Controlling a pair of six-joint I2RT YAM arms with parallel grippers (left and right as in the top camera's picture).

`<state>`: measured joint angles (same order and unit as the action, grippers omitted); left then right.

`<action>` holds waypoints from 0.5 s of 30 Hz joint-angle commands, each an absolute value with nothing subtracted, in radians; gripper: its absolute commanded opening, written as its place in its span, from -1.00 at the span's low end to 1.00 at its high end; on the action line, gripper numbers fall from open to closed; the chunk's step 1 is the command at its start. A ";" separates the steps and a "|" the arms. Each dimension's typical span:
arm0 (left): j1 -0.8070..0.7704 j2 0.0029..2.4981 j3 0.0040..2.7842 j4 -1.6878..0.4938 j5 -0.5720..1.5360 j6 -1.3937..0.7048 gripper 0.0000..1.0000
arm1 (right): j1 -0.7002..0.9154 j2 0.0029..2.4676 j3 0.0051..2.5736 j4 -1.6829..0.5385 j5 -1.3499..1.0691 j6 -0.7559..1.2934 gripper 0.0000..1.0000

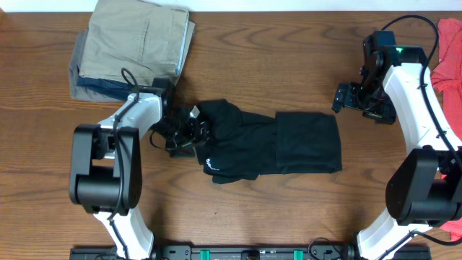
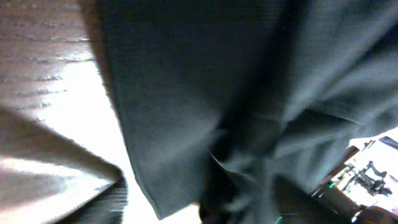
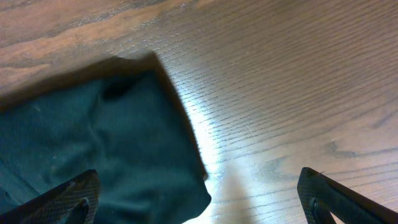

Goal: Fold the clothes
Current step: 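Grasp the shirt's left end with the left gripper and fold it rightward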

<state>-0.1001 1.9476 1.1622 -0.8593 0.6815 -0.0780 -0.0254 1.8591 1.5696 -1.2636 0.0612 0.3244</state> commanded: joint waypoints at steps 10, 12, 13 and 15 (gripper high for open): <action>-0.094 1.975 1.150 -0.686 0.582 -0.064 0.95 | -0.031 1.852 1.572 -1.264 0.074 0.313 0.98; -0.096 1.976 1.150 -0.662 0.592 -0.064 0.96 | -0.031 1.852 1.572 -1.264 0.074 0.313 0.99; -0.097 1.977 1.150 -0.656 0.601 -0.065 0.95 | -0.031 1.852 1.572 -1.264 0.074 0.313 0.99; -0.102 1.980 1.149 -0.652 0.640 -0.064 0.96 | -0.031 1.852 1.572 -1.264 0.074 0.313 0.99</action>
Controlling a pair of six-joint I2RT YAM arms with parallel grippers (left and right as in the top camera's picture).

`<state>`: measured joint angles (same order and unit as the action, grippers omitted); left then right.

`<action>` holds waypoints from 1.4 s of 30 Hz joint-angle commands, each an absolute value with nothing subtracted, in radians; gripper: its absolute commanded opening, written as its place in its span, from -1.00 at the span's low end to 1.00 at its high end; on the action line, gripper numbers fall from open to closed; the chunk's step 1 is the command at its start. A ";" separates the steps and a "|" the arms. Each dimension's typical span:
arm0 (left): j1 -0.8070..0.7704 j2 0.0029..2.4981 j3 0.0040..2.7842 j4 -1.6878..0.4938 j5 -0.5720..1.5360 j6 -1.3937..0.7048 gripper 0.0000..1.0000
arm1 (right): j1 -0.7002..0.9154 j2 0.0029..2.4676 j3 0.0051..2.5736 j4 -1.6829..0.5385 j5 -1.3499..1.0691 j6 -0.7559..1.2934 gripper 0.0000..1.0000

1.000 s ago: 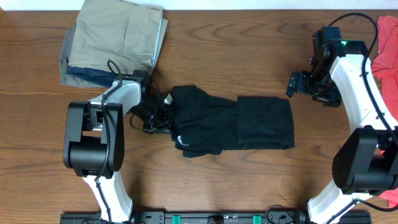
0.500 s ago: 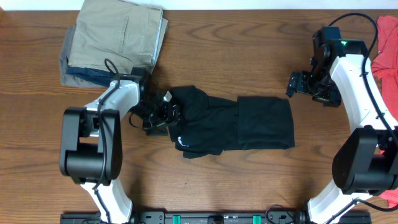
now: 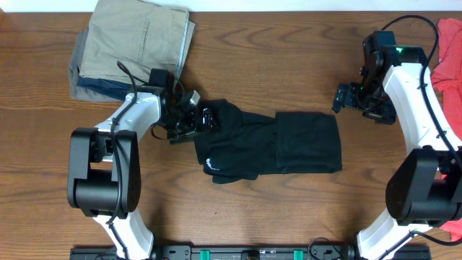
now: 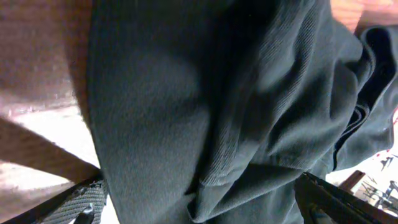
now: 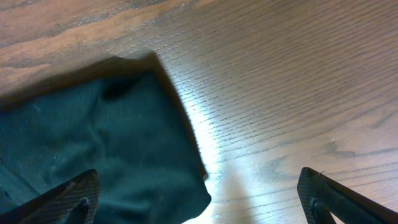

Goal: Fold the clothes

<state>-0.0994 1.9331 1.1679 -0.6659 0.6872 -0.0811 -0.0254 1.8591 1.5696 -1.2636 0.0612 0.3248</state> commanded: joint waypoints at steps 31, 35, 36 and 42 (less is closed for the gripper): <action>-0.217 2.038 1.167 -0.682 0.455 -0.206 -0.88 | -0.031 1.852 1.572 -1.264 0.075 0.313 0.99; -0.171 2.023 1.222 -0.831 0.286 -0.227 -0.88 | -0.031 1.852 1.572 -1.264 0.075 0.313 0.98; -0.158 2.017 1.238 -0.865 0.262 -0.227 -0.88 | -0.031 1.852 1.572 -1.264 0.074 0.313 0.99; -0.081 1.967 1.341 -1.035 0.196 -0.213 -0.88 | -0.031 1.852 1.572 -1.264 0.075 0.313 0.98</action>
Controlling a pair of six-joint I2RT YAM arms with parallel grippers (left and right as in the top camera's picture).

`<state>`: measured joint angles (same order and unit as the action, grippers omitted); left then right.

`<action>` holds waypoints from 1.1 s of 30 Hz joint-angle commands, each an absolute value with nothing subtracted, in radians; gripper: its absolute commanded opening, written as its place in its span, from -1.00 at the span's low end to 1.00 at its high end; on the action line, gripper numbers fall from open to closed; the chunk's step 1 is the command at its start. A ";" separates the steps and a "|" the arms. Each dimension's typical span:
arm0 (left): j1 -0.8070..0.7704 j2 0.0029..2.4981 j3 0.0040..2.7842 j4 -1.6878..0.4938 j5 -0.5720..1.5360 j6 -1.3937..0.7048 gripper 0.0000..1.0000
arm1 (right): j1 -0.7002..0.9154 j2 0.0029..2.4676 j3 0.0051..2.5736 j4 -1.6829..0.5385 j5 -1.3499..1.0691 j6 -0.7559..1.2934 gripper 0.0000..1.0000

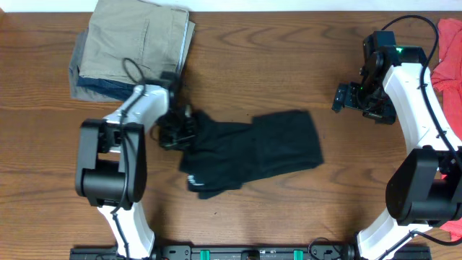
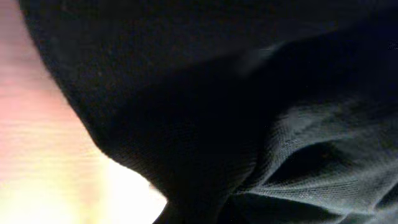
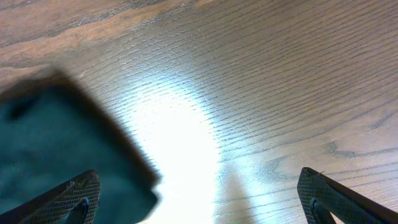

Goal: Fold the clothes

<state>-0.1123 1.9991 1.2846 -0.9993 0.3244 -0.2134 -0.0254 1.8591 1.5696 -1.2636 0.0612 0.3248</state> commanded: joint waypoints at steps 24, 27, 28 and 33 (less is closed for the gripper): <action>-0.384 1.784 1.539 -1.111 0.408 -0.315 -0.88 | -0.031 1.852 1.572 -1.264 0.074 0.313 0.99; -0.463 1.792 1.539 -1.032 0.408 -0.377 -0.88 | -0.031 1.852 1.572 -1.264 0.075 0.313 0.98; -0.484 1.795 1.539 -1.011 0.408 -0.392 -0.88 | -0.031 1.852 1.572 -1.264 0.075 0.313 0.98; -0.576 1.821 1.528 -0.895 0.408 -0.476 -0.88 | -0.031 1.852 1.572 -1.264 0.075 0.313 0.98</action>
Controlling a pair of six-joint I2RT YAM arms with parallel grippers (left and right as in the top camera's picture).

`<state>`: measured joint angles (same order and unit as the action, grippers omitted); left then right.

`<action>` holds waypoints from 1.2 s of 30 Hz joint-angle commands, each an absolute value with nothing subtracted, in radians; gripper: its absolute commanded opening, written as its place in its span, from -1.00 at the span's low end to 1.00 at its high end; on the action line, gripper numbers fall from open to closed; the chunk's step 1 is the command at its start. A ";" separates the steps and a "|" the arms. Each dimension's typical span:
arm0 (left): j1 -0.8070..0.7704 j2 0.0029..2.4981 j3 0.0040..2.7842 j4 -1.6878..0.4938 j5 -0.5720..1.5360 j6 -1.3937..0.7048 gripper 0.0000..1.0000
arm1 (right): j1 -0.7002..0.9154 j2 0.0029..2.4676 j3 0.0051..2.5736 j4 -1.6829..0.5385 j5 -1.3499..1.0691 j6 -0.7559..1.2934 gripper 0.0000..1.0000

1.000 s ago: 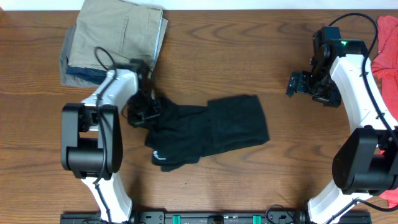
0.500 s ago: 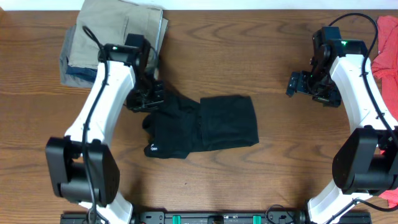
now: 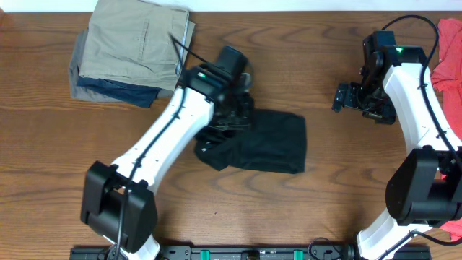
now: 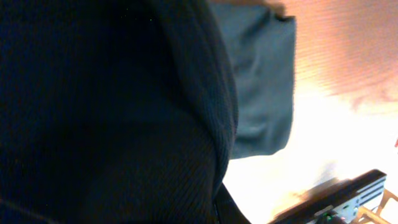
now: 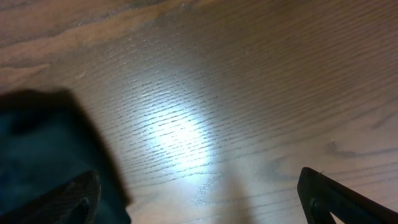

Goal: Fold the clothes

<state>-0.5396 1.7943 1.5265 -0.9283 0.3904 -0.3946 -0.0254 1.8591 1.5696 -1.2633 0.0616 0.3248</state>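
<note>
A black garment [image 3: 263, 144] lies bunched into a short, doubled shape at mid-table. My left gripper [image 3: 234, 108] is at its upper left part, shut on a lifted fold of the cloth. In the left wrist view dark fabric [image 4: 112, 112] fills most of the frame and hides the fingers; a flat layer of the garment [image 4: 261, 81] lies below on the wood. My right gripper [image 3: 345, 97] hovers open over bare wood to the garment's right, its fingers [image 5: 78, 196] wide apart, with the garment's edge [image 5: 37, 143] at the left.
A stack of folded clothes [image 3: 133, 47], khaki on top, sits at the back left. A red cloth [image 3: 451, 50] lies at the right edge. The wooden table [image 3: 325, 209] shows bare in front of and to the right of the garment.
My left gripper was at the garment's left end and is now further right and up, over its upper middle, with the cloth. The garment is shorter and doubled. The right arm stayed put.
The garment first lay stretched out long across mid-table with my left gripper at its left end. Then the gripper sat at its upper left corner. Later the whole garment lay shifted left and skewed. Now its left end is carried over towards the right part.
</note>
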 commanded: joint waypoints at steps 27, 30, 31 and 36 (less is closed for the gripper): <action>-0.476 1.779 1.538 -1.015 0.141 -0.555 -0.88 | -0.031 1.852 1.572 -1.264 0.075 0.313 0.98; -0.410 1.723 1.538 -1.062 0.093 -0.554 -0.88 | -0.031 1.852 1.572 -1.264 0.075 0.313 0.98; -0.392 1.704 1.538 -1.074 0.077 -0.554 -0.88 | -0.031 1.852 1.572 -1.264 0.075 0.313 0.99; -0.344 1.620 1.538 -1.103 0.051 -0.555 -0.88 | -0.031 1.852 1.572 -1.264 0.075 0.313 0.98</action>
